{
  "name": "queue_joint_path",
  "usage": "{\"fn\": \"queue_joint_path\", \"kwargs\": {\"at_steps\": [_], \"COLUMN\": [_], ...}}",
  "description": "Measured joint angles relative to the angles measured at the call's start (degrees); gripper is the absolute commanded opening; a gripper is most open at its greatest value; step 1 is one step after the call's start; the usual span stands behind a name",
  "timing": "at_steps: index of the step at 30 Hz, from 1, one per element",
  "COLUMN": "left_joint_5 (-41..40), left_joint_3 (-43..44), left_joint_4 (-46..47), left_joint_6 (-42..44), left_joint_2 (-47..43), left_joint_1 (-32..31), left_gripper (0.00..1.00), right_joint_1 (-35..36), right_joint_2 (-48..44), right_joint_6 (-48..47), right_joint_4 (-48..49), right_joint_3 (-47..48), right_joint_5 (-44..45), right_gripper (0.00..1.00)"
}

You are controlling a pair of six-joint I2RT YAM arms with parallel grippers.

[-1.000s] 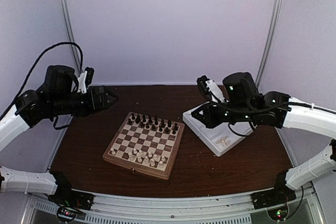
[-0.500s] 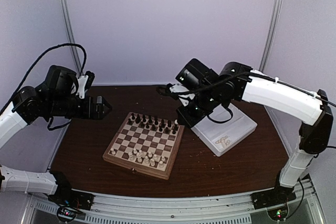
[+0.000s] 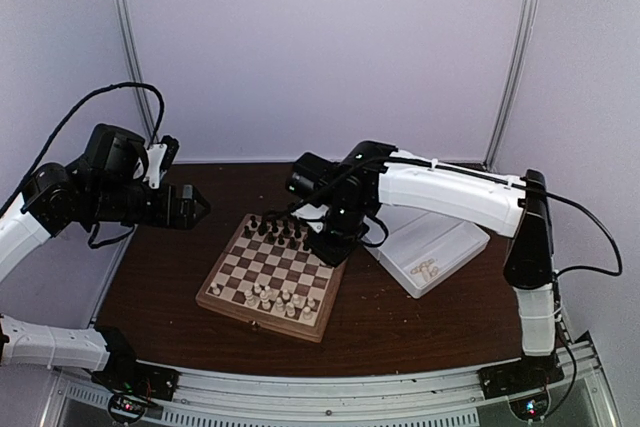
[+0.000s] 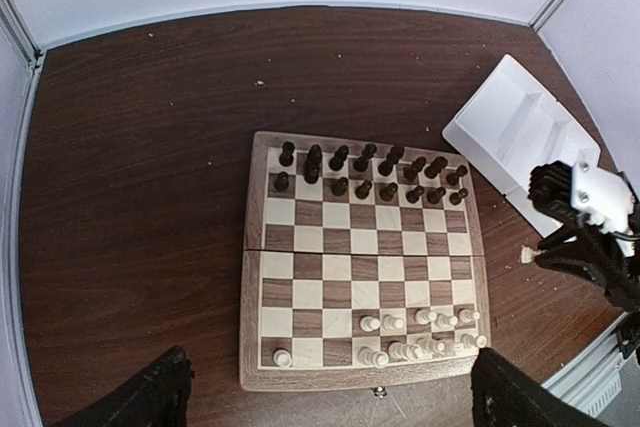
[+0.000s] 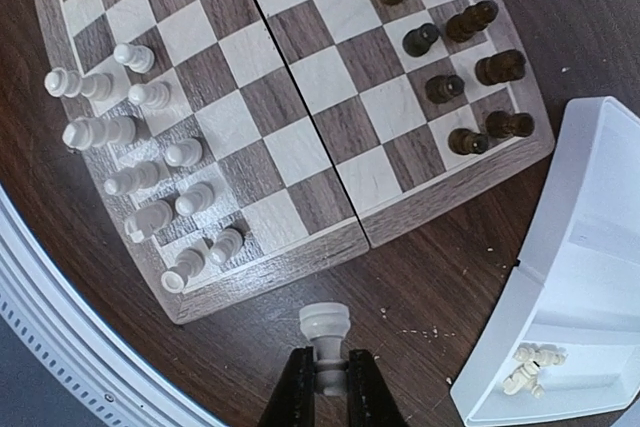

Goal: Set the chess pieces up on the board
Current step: Place the chess piece on the chessboard.

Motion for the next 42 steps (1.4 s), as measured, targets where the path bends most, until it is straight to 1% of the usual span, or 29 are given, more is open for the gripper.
{"fn": "queue_joint_path", "kwargs": {"at_steps": [10, 20, 33, 39, 42], "left_joint_5": [-0.3, 0.0, 0.0, 0.0, 0.0], "left_joint_3": [0.0, 0.2, 0.7, 0.7, 0.7], "left_joint_4": [-1.2, -1.7, -2.5, -2.5, -2.5], "left_joint_6": [0.0, 0.0, 0.2, 0.2, 0.2], "left_joint_2": [-0.4, -0.2, -0.2, 0.2, 0.3], "left_joint_1": [0.0, 0.0, 0.0, 0.0, 0.0], "left_gripper": [0.98, 0.98, 0.98, 0.98, 0.98], "right_joint_1": [0.3, 0.6, 0.6, 0.6, 0.6], "right_joint_2": [8.2, 9.5, 14.1, 14.1, 14.1], "right_joint_6": [-0.1, 0.0, 0.0, 0.0, -0.1], "right_joint_4": [0.6, -0.3, -3.6, -4.3, -4.4], "right_joint_3": [1.3, 1.9, 4.1, 4.9, 4.9], "right_joint_5": [-2.2, -2.5, -2.6, -2.6, -2.6], "right_gripper": [0.0, 0.0, 0.0, 0.15, 0.18]}}
